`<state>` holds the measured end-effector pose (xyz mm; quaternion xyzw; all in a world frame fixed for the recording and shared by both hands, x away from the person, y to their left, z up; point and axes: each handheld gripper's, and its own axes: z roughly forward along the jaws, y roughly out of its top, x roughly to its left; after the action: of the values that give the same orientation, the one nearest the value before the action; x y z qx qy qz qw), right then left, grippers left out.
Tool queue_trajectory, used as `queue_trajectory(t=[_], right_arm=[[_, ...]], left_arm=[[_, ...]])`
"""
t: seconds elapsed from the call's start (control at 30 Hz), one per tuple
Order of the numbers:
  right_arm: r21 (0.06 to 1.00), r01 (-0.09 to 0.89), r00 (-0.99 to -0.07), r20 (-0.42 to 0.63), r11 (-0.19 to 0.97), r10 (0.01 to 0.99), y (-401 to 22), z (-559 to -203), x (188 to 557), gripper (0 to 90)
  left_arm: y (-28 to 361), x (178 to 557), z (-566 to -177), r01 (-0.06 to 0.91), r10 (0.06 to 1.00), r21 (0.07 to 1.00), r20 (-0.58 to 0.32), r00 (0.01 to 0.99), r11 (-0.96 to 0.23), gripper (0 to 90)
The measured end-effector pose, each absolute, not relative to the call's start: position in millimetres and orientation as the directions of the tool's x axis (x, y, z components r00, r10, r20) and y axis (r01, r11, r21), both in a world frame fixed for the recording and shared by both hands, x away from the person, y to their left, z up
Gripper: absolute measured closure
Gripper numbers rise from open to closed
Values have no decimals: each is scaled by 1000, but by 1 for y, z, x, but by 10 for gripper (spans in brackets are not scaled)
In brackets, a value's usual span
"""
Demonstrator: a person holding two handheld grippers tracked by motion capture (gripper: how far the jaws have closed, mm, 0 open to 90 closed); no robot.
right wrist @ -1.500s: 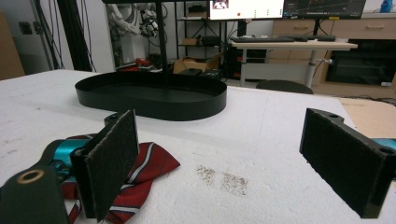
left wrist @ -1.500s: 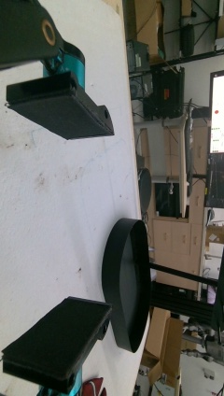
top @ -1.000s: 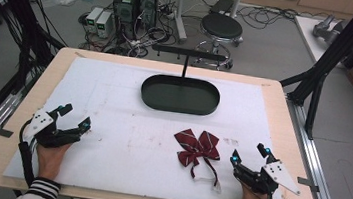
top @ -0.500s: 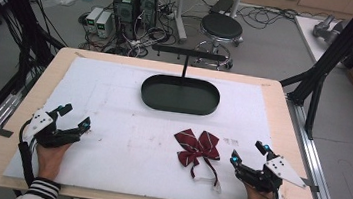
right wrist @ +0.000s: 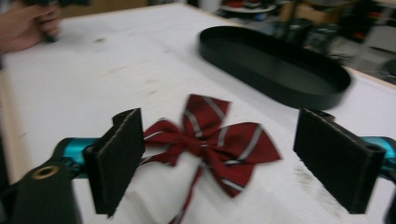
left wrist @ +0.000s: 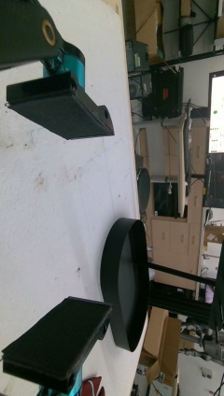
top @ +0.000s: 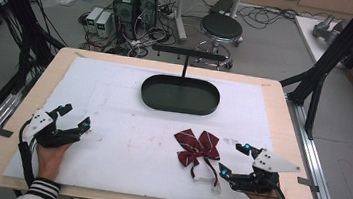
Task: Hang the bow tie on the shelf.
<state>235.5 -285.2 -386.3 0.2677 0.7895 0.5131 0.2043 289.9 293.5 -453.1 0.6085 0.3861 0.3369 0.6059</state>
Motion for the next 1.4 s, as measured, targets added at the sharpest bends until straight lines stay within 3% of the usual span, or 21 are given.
queue_trajectory(t=[0.23,0.57,0.9,1.4], right_arm=[[858,206,-873,-56,471,484,-265,-379,239,172],[831,227,-901,-19,507,434,-255,-392,239,300],[735,224,-938,-14,639,345,-243,-403,242,451],[636,246,-951,13,731,308,-237,-413,253,603]], left_arm=[[294,290,-453,61,879,998,-57,473,32,135],[294,290,-453,60,879,998,-59,474,35,135],[294,289,-453,61,879,997,-61,473,36,135],[294,290,-453,61,879,997,-65,473,40,135]])
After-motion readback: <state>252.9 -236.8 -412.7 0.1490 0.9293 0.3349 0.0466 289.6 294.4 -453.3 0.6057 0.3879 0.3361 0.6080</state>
